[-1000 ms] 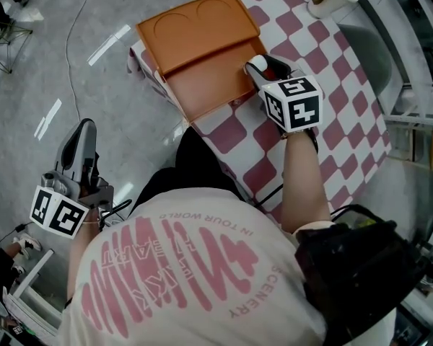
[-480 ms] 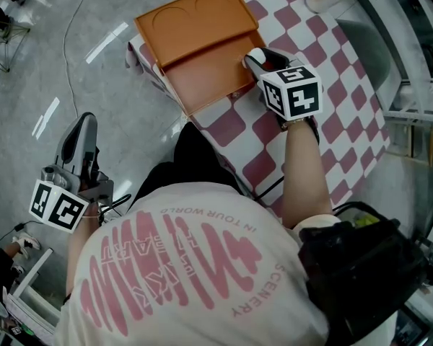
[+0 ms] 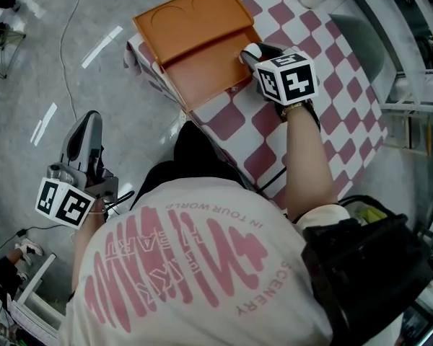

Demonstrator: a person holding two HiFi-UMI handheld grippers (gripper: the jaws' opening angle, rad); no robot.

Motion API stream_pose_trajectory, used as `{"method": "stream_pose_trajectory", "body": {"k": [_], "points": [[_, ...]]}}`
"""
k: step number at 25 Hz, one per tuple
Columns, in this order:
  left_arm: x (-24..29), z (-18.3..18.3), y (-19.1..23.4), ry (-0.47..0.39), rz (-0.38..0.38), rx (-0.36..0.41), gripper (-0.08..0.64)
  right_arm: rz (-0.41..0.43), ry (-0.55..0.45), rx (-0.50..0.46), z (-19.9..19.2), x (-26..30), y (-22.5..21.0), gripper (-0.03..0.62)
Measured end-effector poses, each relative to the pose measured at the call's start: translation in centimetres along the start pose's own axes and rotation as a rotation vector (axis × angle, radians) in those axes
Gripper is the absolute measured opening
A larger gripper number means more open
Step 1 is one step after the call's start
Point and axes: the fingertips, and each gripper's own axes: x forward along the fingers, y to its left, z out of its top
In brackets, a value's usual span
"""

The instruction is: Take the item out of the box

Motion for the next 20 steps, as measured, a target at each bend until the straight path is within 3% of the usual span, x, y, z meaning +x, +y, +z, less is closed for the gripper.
{"method": "stream_pose_trajectory", "body": {"k": [16, 20], "points": [[0.2, 1.5, 0.6, -0.039, 0.008, -0.022, 0.007, -0.065, 0.025, -0.009, -0.2, -0.1, 0.2, 0.150], [0.0, 2.1, 0.6, -0.051, 0.009, -0.017, 0.007, -0.074, 0.012, 0.031, -0.2, -0.3, 0.1, 0.149]]}}
